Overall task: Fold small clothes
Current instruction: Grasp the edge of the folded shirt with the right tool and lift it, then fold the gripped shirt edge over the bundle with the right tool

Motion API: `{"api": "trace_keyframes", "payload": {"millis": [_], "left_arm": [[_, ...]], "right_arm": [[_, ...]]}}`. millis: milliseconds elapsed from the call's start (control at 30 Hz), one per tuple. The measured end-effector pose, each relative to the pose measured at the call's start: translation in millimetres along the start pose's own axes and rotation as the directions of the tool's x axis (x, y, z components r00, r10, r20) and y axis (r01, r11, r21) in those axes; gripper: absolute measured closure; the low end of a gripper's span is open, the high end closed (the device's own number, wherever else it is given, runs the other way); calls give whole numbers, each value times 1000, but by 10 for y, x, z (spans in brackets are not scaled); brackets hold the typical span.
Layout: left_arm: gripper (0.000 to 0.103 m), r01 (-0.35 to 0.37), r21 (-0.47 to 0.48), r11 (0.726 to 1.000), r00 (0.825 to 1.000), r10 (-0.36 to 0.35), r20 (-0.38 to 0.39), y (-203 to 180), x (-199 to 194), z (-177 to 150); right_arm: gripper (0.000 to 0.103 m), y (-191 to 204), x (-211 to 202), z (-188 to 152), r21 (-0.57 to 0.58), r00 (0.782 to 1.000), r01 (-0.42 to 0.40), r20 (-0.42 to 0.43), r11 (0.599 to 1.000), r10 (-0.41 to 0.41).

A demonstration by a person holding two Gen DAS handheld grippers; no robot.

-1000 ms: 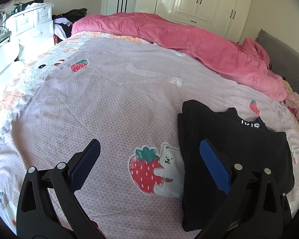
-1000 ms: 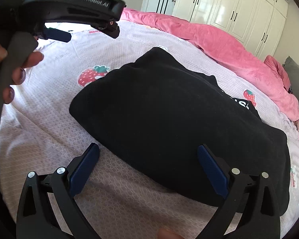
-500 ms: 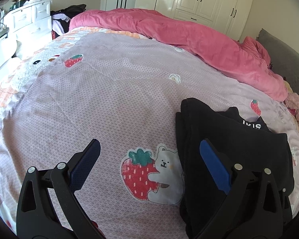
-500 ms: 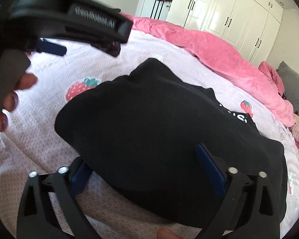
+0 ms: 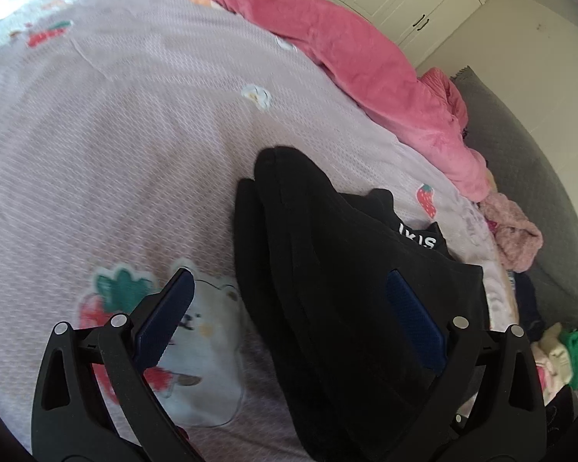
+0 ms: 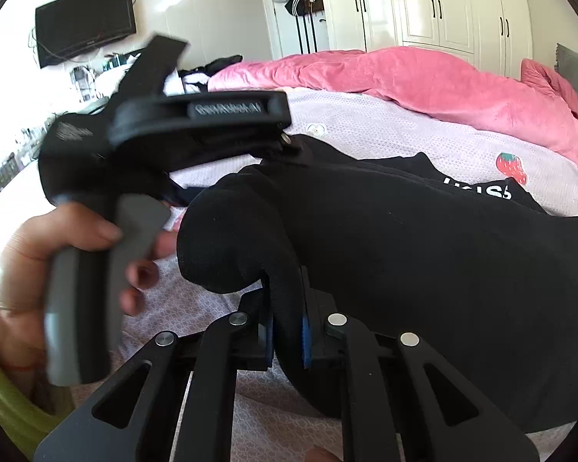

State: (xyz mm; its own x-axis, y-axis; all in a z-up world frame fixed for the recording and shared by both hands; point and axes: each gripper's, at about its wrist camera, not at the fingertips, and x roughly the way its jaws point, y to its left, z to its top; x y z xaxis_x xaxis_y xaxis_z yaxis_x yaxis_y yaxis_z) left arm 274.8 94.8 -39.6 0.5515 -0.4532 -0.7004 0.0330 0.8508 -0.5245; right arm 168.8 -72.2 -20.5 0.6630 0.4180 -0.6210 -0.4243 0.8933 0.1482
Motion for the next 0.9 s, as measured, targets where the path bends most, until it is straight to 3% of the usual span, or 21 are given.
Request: {"api": "trace_keyframes", "payload": {"millis": [67, 133, 200, 233, 300, 567, 900], "left_arm": [[15, 55, -24, 998, 998, -55, -16, 14, 74, -27], [49, 109, -28, 994, 994, -110, -19, -11, 101, -46], [62, 115, -23, 993, 993, -116, -8, -46, 100, -60], [74, 109, -12, 994, 994, -109, -4, -71, 96, -62], [82, 99, 16, 995, 995, -99, 5, -126, 84, -60], [87, 105, 142, 984, 993, -111, 42, -555, -77, -88], [87, 109, 196, 974, 992, -120, 42, -1060, -132, -296]], "right_arm": [[94, -4, -5, -3, 0, 1000, -1, 2, 1000, 1], [94, -4, -14, -15, 3, 1000, -1, 5, 1000, 1], [94, 5, -30, -21, 4, 1000, -1, 8, 1000, 1], [94, 5, -45, -30, 5, 1000, -1, 10, 1000, 1], [95, -3, -100, -62, 6, 1000, 0, 16, 1000, 0], [96, -159, -421, -103, 26, 996, 22, 81, 999, -24], [96, -515, -866, -186, 130, 988, 60, 133, 990, -77]]}}
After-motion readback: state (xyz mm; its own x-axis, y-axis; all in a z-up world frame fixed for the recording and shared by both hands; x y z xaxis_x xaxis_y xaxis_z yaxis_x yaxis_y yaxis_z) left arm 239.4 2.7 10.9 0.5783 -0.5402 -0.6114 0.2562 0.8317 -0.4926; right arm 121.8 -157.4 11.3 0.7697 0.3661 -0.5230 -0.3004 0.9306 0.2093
